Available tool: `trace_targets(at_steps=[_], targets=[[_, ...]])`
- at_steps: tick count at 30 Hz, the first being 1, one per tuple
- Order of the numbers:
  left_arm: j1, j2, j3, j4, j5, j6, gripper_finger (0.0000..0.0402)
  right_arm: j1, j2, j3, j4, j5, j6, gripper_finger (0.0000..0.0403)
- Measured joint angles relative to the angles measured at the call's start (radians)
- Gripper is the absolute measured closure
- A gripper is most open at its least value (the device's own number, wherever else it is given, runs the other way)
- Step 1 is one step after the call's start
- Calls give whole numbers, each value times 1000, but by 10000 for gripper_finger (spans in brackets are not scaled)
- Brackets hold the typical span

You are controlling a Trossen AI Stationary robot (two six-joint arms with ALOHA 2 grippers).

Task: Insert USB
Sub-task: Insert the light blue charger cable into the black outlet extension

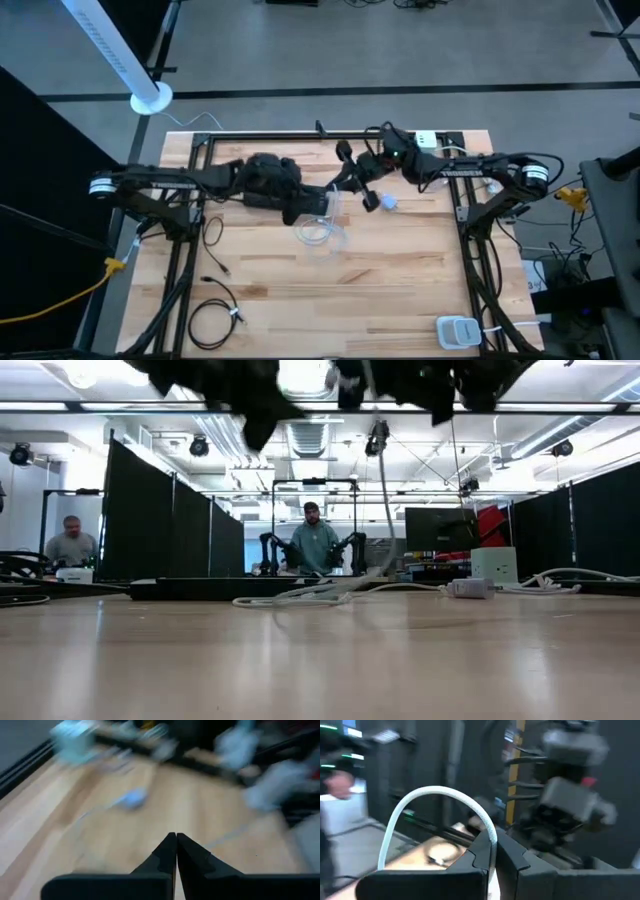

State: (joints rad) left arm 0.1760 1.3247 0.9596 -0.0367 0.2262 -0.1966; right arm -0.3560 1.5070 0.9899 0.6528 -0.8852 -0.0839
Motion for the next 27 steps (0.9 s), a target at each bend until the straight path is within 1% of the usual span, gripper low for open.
trace_targets(at_steps=[2,4,7,9,12,15,20,24,27], targets=[[13,-1,63,11,104,4,402,-6,0,46,0,-75,11,403],[26,0,107,4,191,-5,402,-8,0,98,-23,-128,5,403],[37,10,161,7,268,-21,396,-6,0,174,-55,-211,5,403],[43,14,189,3,333,-42,381,-6,-1,221,-73,-260,1,403],[53,19,219,7,406,-122,344,-6,-1,270,-78,-318,-2,403],[63,21,231,23,471,-206,295,-4,-1,308,-78,-328,-9,403],[68,22,238,97,568,-311,211,13,0,345,-79,-331,-52,403],[67,38,238,168,577,-372,164,46,-1,360,-76,-328,-87,403],[61,58,238,188,552,-366,151,67,0,360,-80,-316,-110,403]])
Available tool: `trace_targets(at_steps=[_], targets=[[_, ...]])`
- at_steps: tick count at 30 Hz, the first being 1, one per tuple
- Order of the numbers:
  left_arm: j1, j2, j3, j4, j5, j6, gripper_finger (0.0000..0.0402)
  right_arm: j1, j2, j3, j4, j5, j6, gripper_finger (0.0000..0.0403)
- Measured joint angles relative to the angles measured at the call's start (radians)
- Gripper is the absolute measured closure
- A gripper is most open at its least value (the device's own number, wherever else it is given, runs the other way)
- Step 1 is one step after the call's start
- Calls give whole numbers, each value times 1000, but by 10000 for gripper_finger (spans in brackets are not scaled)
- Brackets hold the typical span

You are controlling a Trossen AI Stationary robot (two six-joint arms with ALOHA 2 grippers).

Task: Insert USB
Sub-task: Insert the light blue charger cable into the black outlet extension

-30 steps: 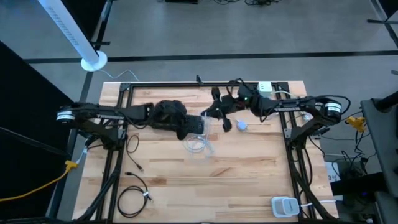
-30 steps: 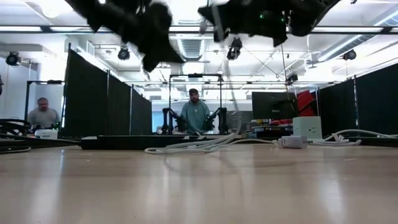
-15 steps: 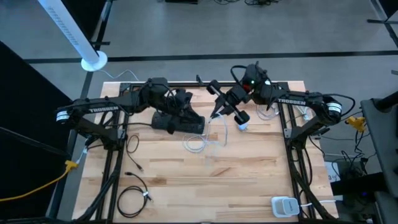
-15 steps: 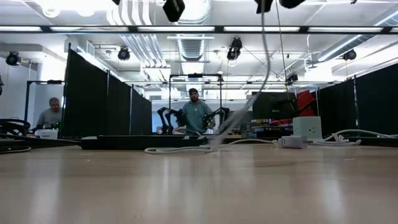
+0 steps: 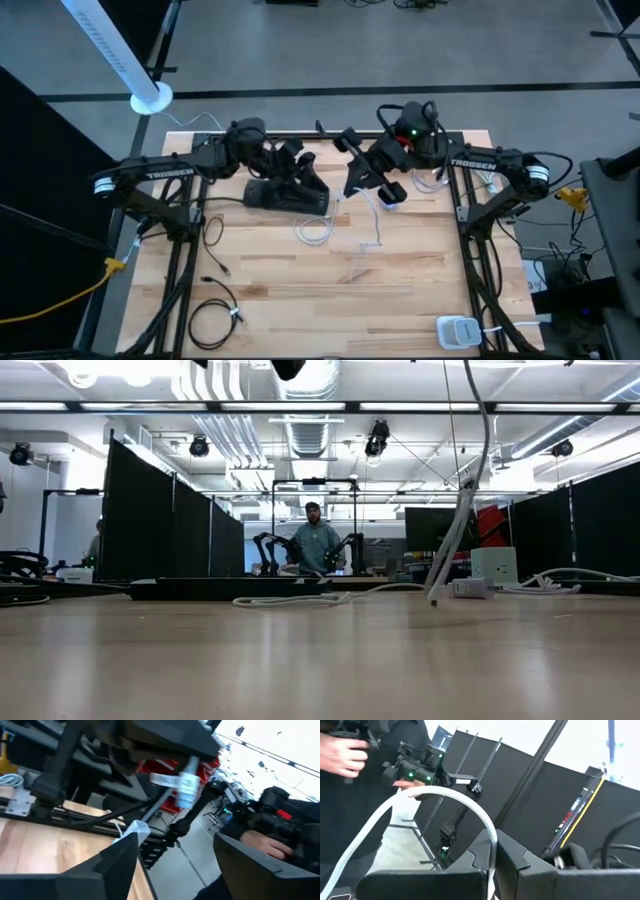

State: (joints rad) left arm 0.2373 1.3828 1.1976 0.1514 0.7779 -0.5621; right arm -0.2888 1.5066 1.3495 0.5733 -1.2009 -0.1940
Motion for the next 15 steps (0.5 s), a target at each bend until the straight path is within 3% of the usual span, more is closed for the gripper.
trace_targets(at_steps=[5,10,15], targets=[[-8,28,0,57,-1,-3,160,7,0,0,-54,63,-14,403],[-29,30,0,134,13,23,190,7,0,0,-108,137,-19,403],[-34,30,0,143,-37,89,223,7,0,0,-112,183,-9,403]])
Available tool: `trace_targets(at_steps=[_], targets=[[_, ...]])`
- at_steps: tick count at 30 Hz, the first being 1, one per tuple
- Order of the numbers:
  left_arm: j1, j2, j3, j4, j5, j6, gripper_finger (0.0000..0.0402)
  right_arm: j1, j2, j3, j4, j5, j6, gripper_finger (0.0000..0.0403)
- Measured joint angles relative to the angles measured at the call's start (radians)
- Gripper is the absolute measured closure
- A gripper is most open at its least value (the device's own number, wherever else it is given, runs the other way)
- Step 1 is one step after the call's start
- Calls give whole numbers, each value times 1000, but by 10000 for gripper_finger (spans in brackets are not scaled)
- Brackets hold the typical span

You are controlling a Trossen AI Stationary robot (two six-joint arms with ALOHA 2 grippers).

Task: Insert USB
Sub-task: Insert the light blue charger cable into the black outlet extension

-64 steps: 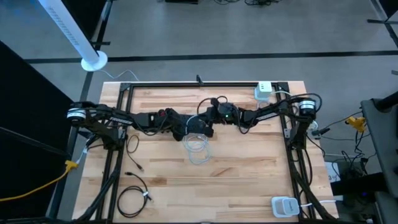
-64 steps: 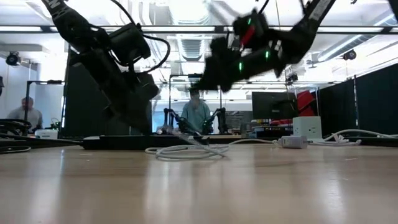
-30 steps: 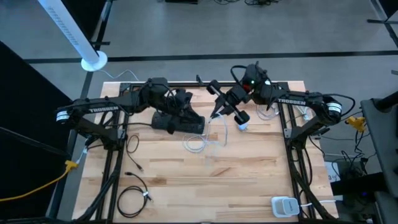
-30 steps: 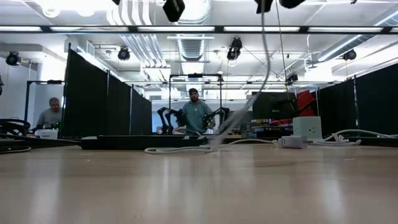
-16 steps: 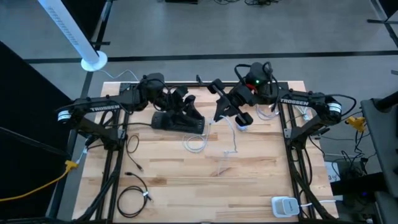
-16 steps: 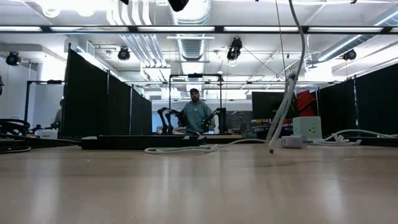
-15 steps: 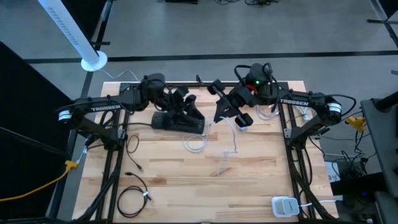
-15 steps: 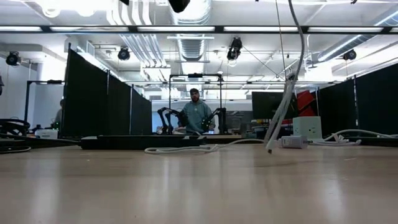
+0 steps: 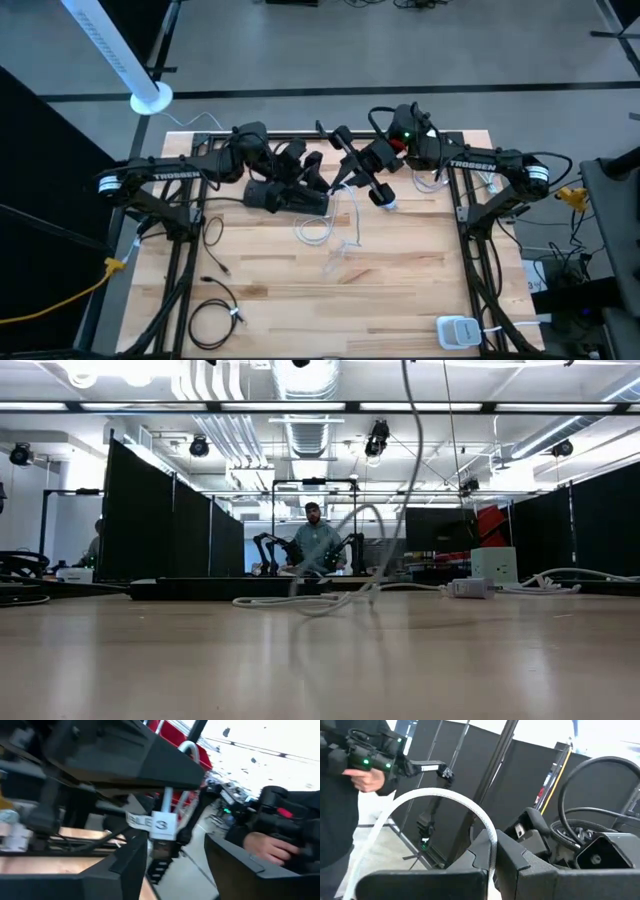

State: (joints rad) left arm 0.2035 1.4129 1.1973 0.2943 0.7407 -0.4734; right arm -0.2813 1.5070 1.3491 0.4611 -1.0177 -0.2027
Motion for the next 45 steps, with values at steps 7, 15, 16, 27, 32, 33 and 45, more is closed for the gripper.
trace_targets(at_steps=[7,15,16,27,32,33,45], targets=[[0,0,0,28,-44,49,262,0,0,0,-40,1,52,403],[0,0,0,27,-51,69,298,0,0,0,-67,35,48,403],[0,0,0,27,-51,72,305,0,0,0,-67,35,48,403],[0,0,0,19,-52,95,355,0,0,-1,-68,34,53,403],[0,0,0,19,-52,99,356,0,0,-1,-68,35,118,403],[0,0,0,19,-51,99,365,0,0,-1,-68,40,130,403],[0,0,0,18,-46,99,397,0,0,-1,-67,81,132,365]])
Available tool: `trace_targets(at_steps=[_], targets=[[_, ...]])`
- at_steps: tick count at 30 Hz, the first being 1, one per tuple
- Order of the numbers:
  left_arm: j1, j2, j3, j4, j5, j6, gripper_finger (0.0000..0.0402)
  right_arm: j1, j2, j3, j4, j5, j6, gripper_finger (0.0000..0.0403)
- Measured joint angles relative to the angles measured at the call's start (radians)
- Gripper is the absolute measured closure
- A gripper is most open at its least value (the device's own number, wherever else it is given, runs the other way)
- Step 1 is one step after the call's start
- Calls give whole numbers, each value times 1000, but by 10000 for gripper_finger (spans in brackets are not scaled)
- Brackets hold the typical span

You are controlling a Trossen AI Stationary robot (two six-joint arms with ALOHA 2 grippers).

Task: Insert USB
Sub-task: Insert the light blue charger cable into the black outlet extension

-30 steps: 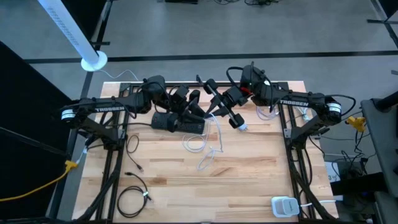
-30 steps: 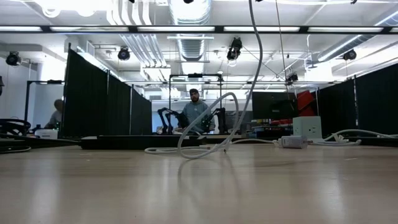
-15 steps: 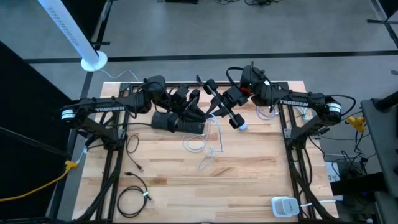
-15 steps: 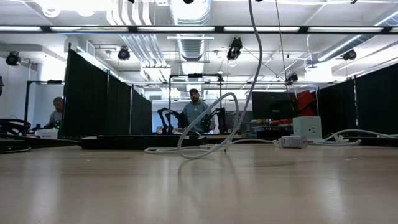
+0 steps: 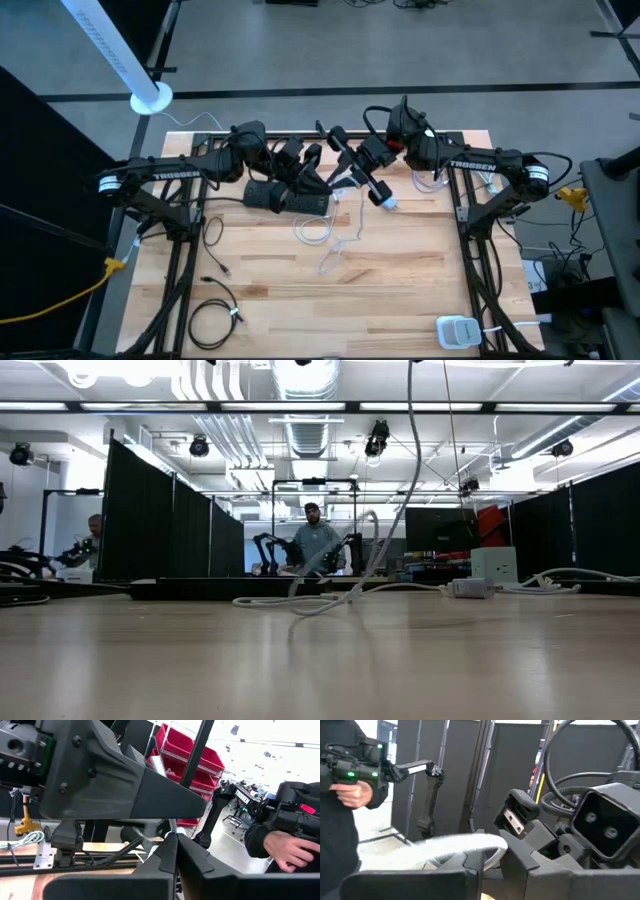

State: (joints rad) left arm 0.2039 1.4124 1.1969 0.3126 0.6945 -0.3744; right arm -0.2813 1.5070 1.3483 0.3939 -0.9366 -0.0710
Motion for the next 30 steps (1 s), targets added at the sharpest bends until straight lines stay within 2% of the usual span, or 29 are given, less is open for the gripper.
trace_targets(at_steps=[4,9,13,18,23,30], targets=[[1,0,0,-1,0,0,399,0,0,0,0,-2,-18,369],[1,0,0,-7,0,0,400,0,0,0,0,-25,-27,399],[1,0,0,-25,2,0,401,0,0,0,-1,-40,-58,401],[3,0,0,-32,56,-24,395,0,0,0,5,-41,-84,402],[13,-2,0,-31,58,-50,352,4,-12,0,8,-58,-114,402],[28,-2,0,-22,94,-124,234,16,-13,27,9,-92,-129,403]])
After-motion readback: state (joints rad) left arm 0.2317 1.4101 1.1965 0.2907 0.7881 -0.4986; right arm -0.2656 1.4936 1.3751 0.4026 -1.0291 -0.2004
